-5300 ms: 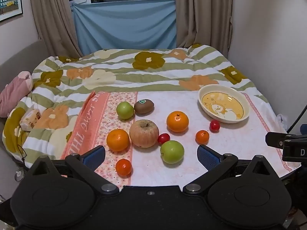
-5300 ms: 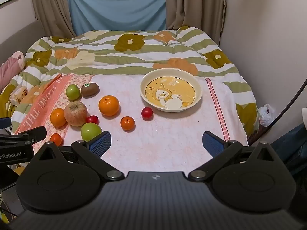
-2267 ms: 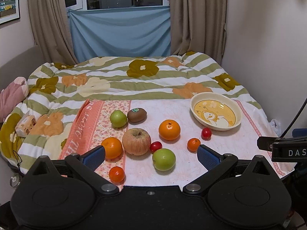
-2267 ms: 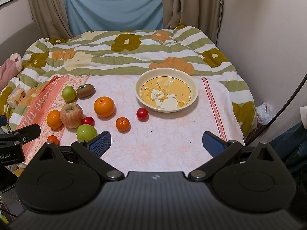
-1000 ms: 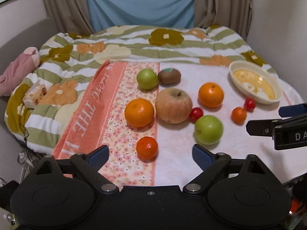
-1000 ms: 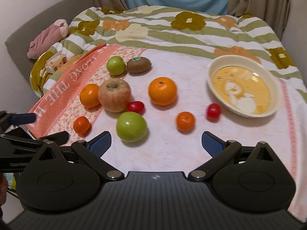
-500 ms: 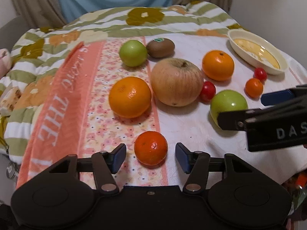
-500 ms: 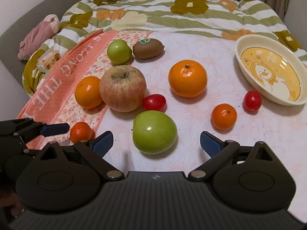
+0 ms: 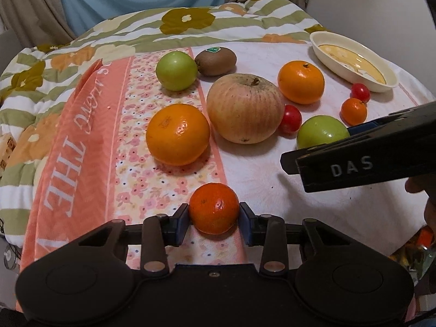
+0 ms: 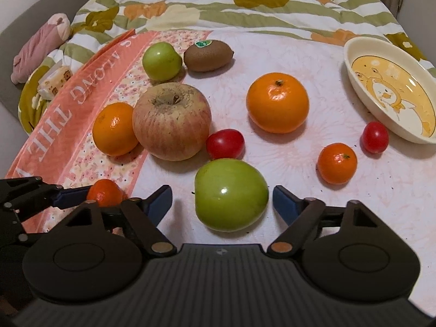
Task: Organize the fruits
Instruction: 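Grasp the small tangerine with the left tool while the right tool grasps the green apple, then carry both fruits to the bear bowl, releasing the tangerine from the left tool while the right holds the apple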
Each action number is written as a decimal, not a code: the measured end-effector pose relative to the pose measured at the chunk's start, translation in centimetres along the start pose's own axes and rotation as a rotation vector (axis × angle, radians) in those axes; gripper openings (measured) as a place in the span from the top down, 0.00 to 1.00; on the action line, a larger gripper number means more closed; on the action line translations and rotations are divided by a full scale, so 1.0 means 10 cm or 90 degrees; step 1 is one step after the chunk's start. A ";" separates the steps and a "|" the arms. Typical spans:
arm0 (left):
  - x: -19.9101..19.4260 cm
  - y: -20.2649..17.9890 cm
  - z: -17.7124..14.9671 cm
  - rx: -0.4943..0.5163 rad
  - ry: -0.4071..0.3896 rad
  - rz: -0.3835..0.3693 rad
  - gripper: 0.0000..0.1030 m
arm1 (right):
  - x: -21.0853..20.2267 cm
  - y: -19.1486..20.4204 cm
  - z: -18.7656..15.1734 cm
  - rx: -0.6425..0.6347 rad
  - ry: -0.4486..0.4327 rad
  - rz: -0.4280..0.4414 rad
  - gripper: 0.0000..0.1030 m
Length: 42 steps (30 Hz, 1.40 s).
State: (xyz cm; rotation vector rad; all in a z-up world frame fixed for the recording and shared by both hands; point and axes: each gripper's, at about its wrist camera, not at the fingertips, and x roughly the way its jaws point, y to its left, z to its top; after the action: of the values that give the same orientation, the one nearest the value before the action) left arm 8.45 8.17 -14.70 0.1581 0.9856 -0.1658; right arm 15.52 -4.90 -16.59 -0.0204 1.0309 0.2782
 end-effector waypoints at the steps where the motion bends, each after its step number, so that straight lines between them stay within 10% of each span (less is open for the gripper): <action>1: 0.00 0.01 0.00 0.001 0.000 0.000 0.59 | 0.01 0.02 0.00 -0.004 0.002 -0.004 0.14; 6: -0.02 0.07 -0.02 0.004 -0.003 -0.008 0.59 | 0.04 0.07 -0.01 -0.029 -0.001 -0.045 0.31; 24: -0.43 0.08 0.28 -0.008 -0.066 -0.007 0.60 | -0.45 0.00 0.10 0.022 -0.059 -0.036 0.31; 42: -0.86 -0.83 1.20 0.009 -0.149 -0.015 0.60 | -1.37 -1.34 0.49 0.037 -0.154 -0.027 0.31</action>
State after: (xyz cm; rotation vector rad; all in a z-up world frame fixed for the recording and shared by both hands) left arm 11.85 -1.90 -1.47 0.1367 0.7537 -0.2074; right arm 16.26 -20.13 -3.96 0.0431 0.7970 0.2060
